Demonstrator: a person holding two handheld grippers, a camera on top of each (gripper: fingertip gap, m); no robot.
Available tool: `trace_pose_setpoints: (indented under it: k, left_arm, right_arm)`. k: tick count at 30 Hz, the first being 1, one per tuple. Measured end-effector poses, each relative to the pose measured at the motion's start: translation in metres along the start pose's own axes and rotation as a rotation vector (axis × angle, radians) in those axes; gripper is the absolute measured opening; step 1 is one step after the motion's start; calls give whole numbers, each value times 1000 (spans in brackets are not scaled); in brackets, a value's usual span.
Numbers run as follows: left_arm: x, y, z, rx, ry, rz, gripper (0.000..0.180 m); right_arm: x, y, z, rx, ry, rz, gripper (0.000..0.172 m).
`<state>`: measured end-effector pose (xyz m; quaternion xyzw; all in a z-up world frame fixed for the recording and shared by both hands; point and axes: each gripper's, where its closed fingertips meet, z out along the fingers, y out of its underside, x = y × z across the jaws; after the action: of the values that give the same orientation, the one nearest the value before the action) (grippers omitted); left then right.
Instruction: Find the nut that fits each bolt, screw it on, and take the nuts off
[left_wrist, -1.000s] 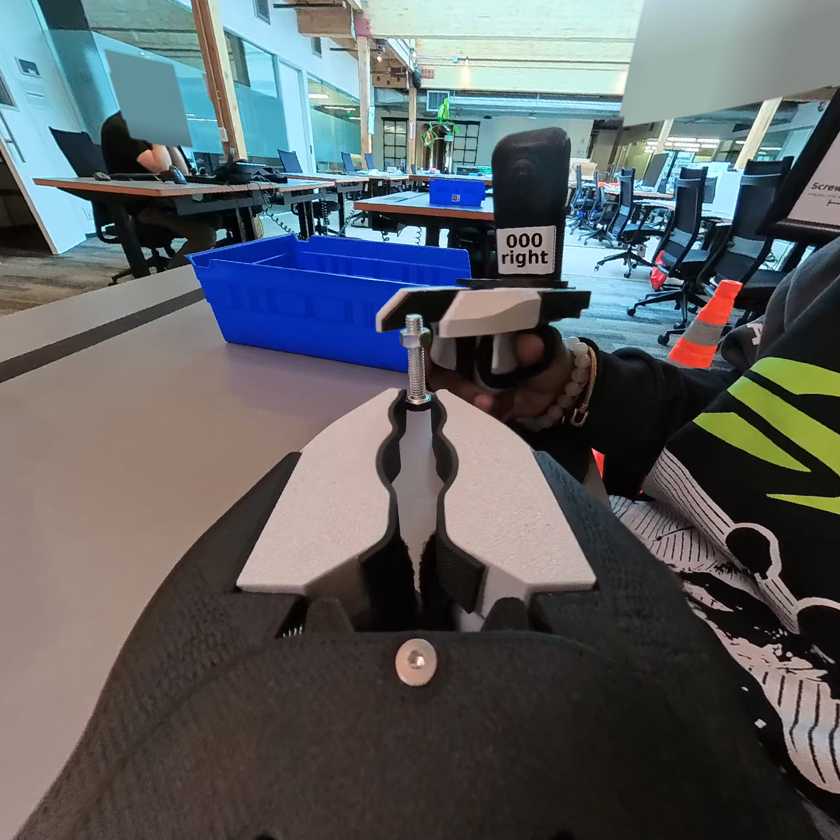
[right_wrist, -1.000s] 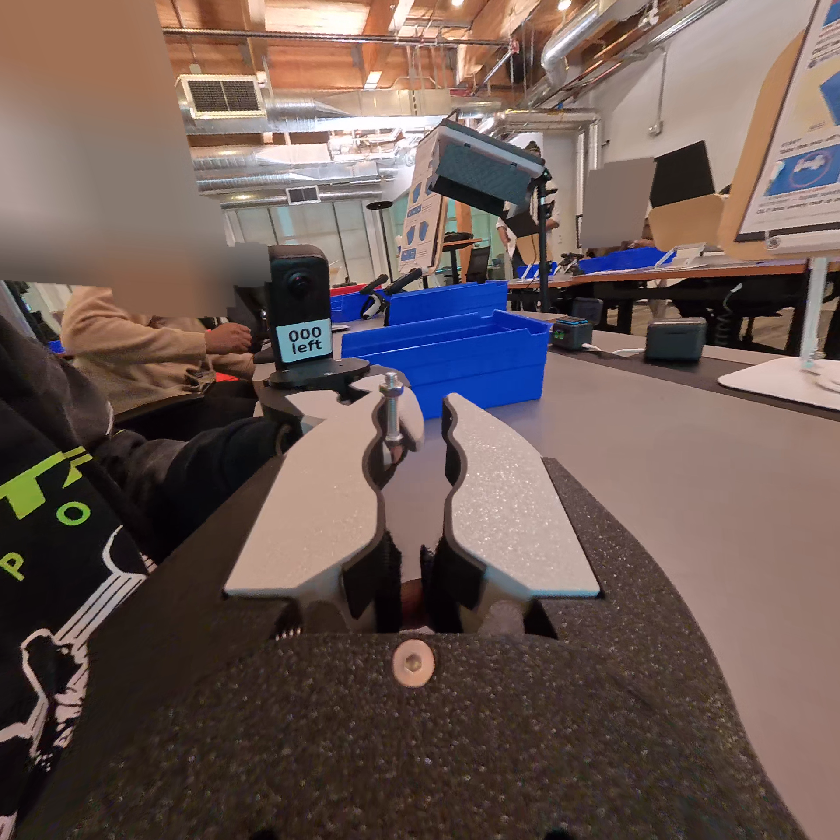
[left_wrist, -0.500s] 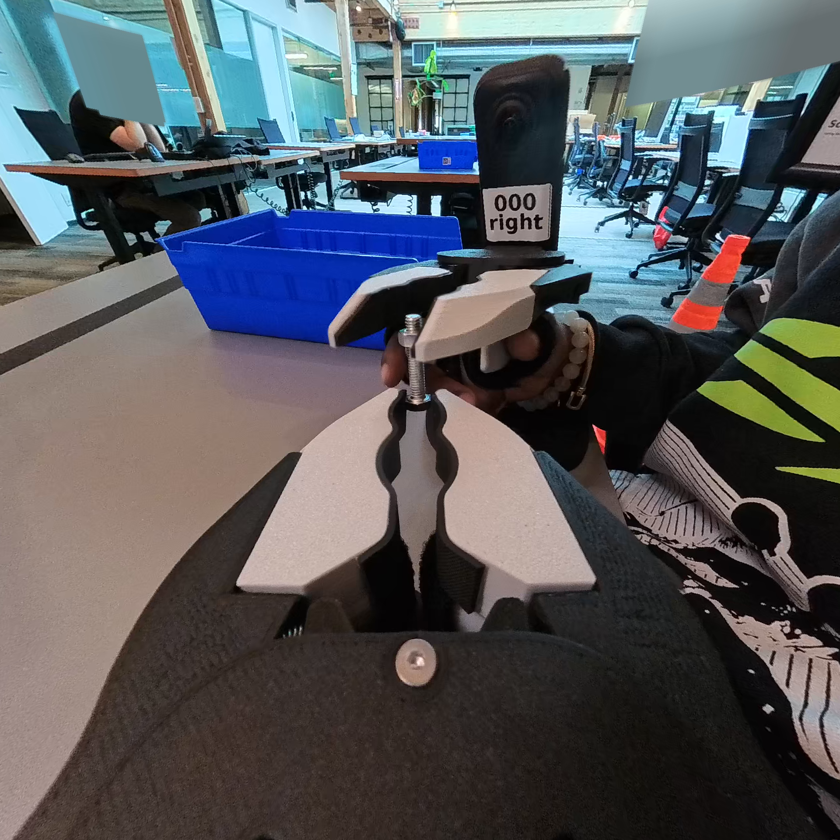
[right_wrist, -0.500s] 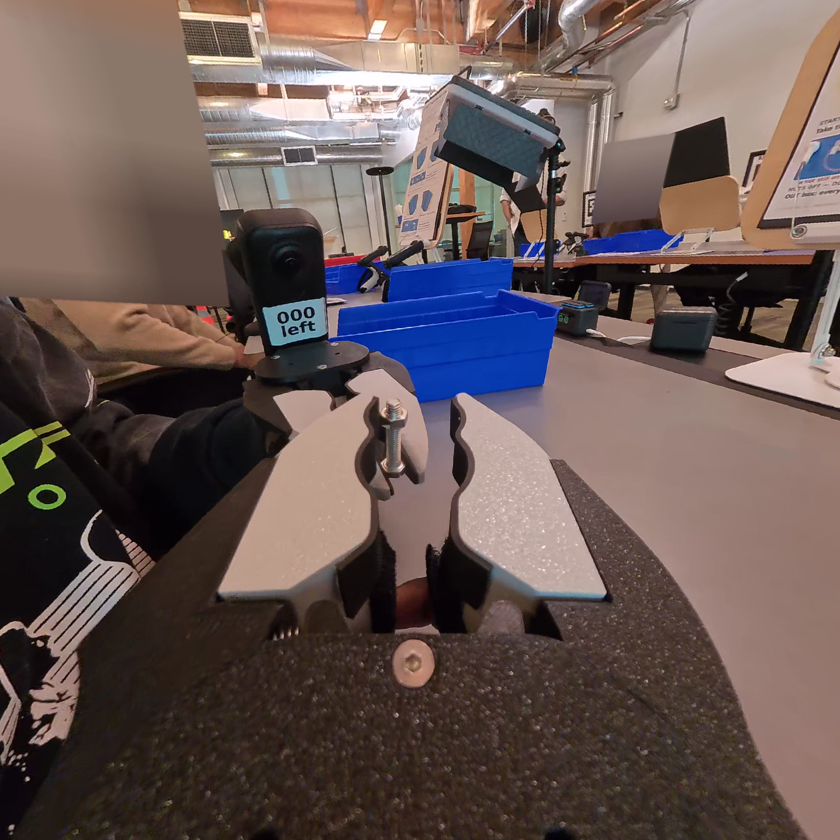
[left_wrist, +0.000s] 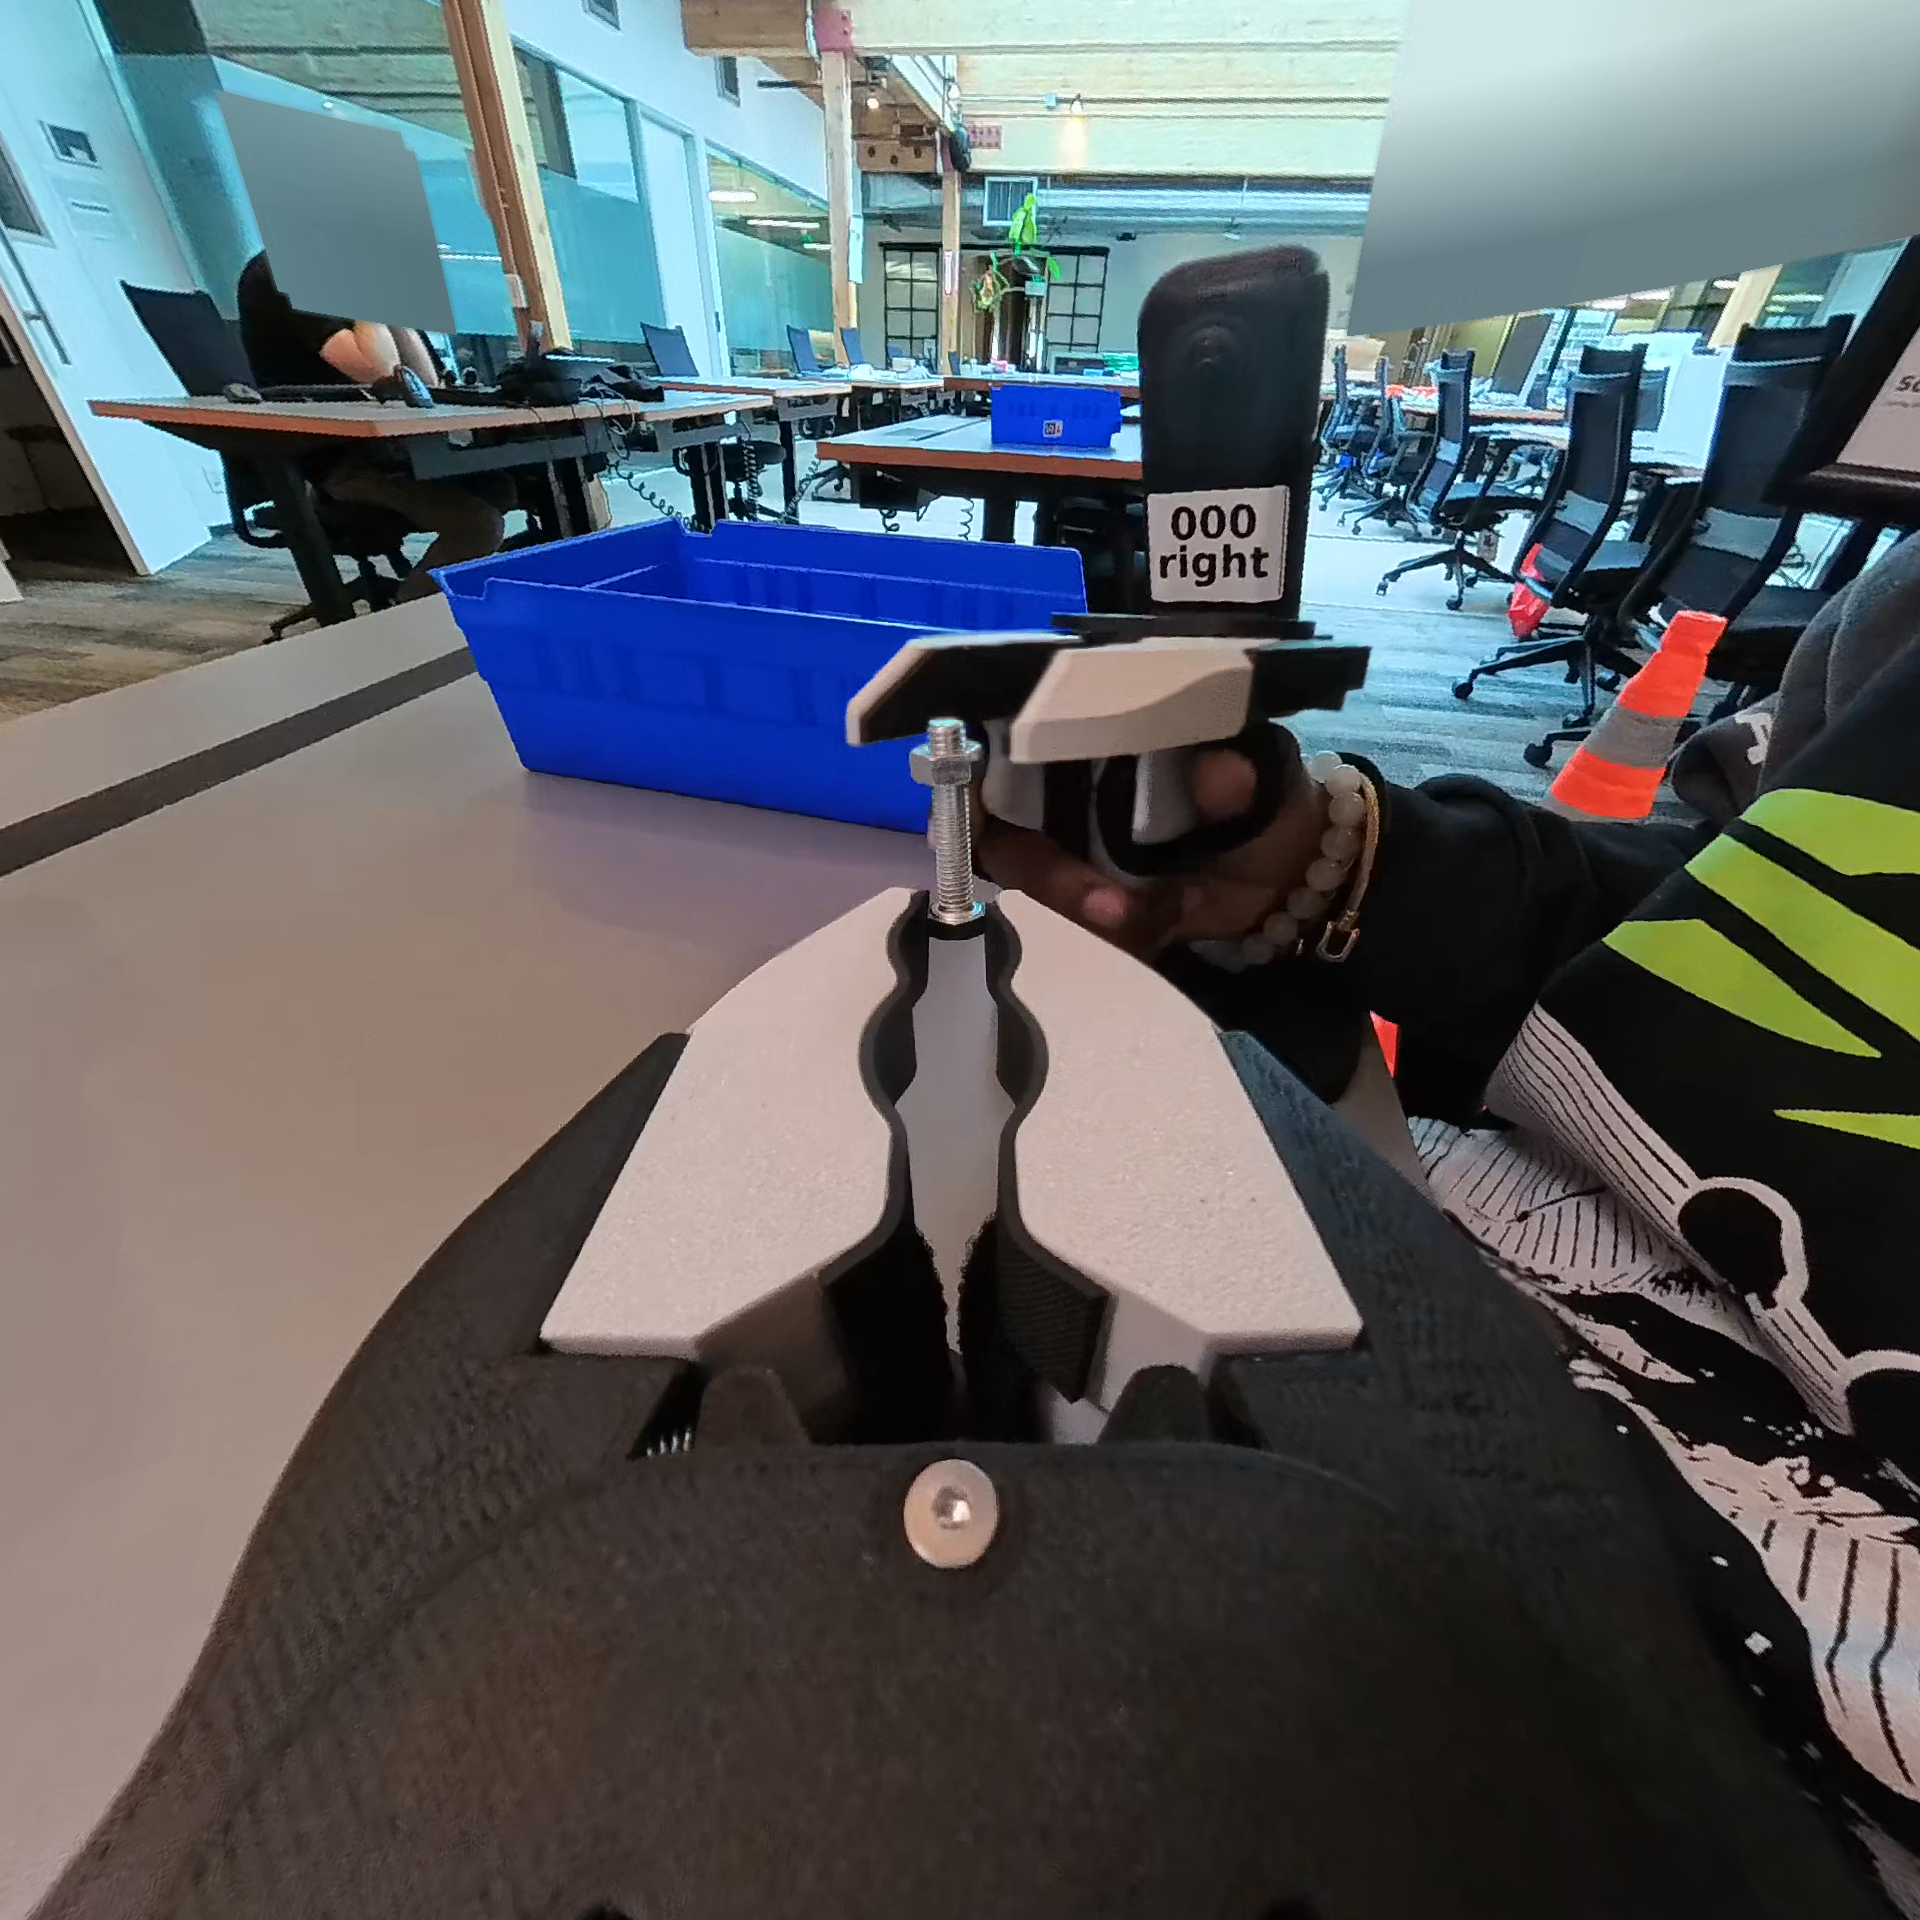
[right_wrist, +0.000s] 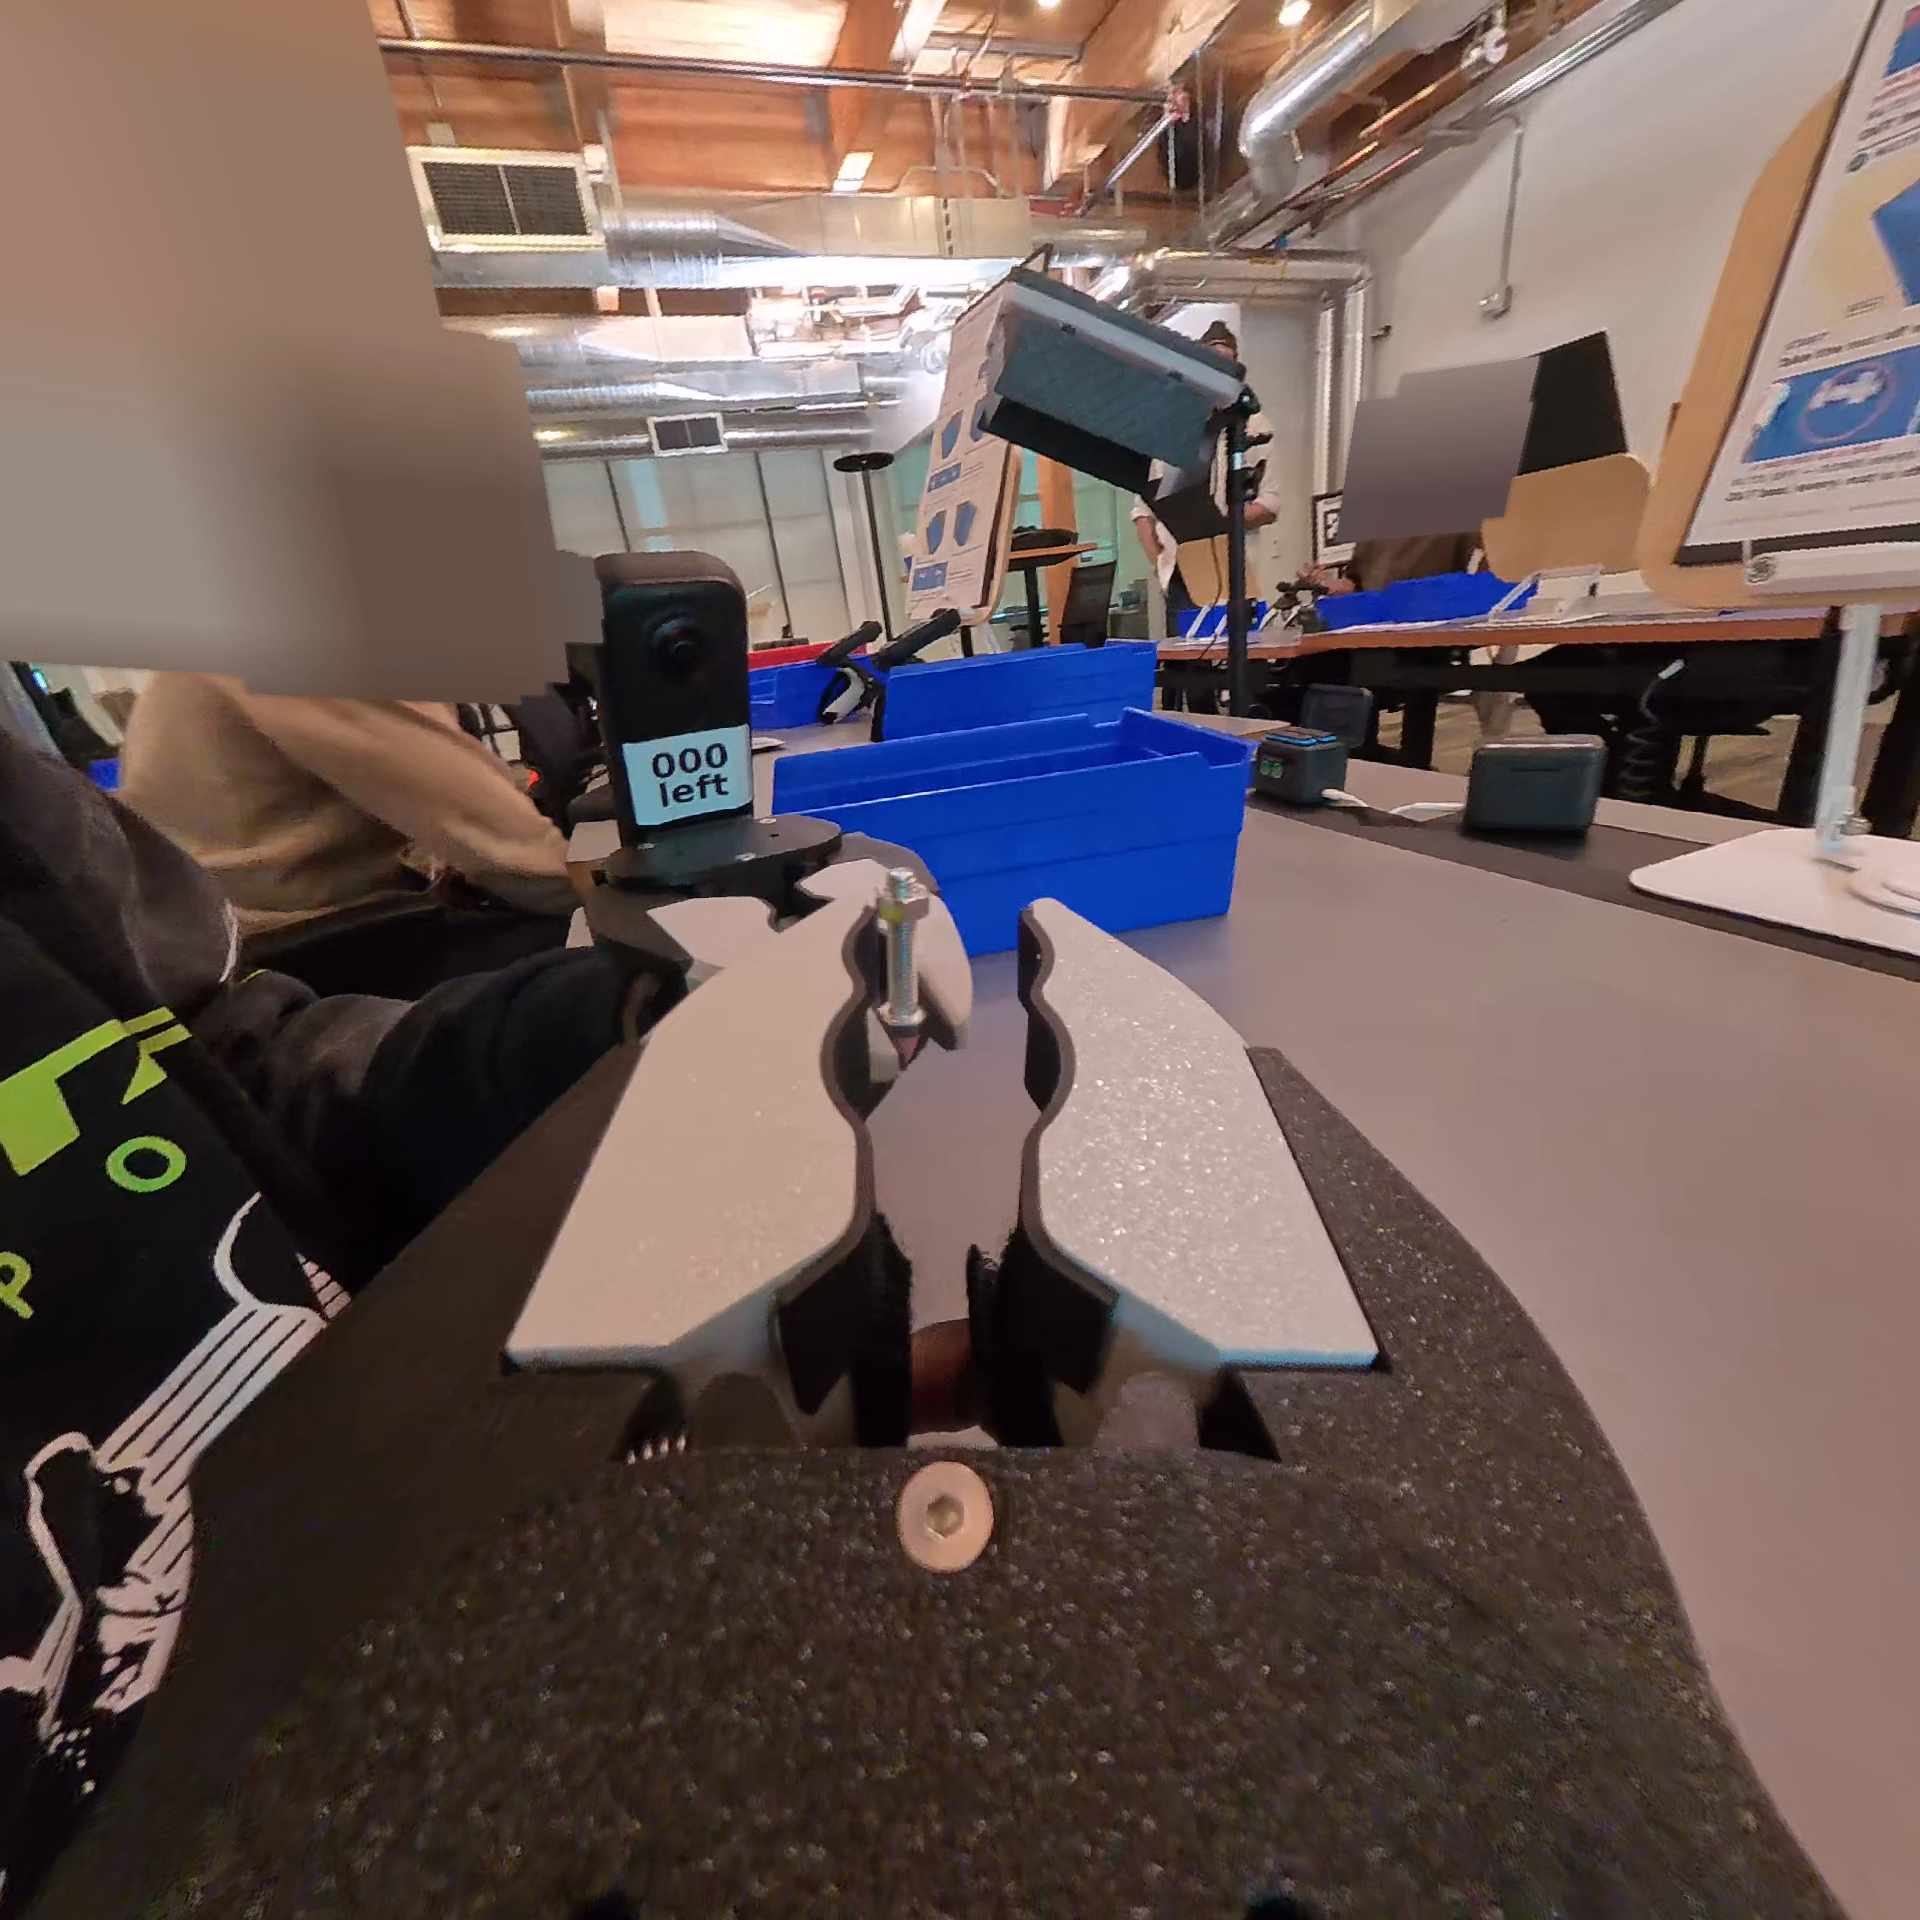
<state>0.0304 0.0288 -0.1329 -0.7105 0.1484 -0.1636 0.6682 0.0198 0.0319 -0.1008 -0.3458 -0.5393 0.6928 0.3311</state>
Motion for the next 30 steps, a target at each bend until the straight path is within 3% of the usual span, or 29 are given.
trace_pose_setpoints:
  k: [8, 14, 17, 19, 30]
  left_arm:
    - [9, 9, 7, -61, 26, 47, 10]
    - [3, 3, 2, -21, 7, 19, 10]
    - [0, -2, -1, 10, 2, 0, 10]
    - [-1, -2, -1, 8, -2, 2, 10]
    - [4, 5, 3, -34, 11, 28, 10]
  right_arm:
    - [-4, 11, 11, -68, 0, -32, 34]
    - [-1, 4, 4, -30, 4, -18, 26]
    - [10, 1, -3, -4, 64, -14, 9]
    - [11, -2, -6, 6, 70, -15, 7]
    - [-4, 6, 6, -32, -8, -18, 32]
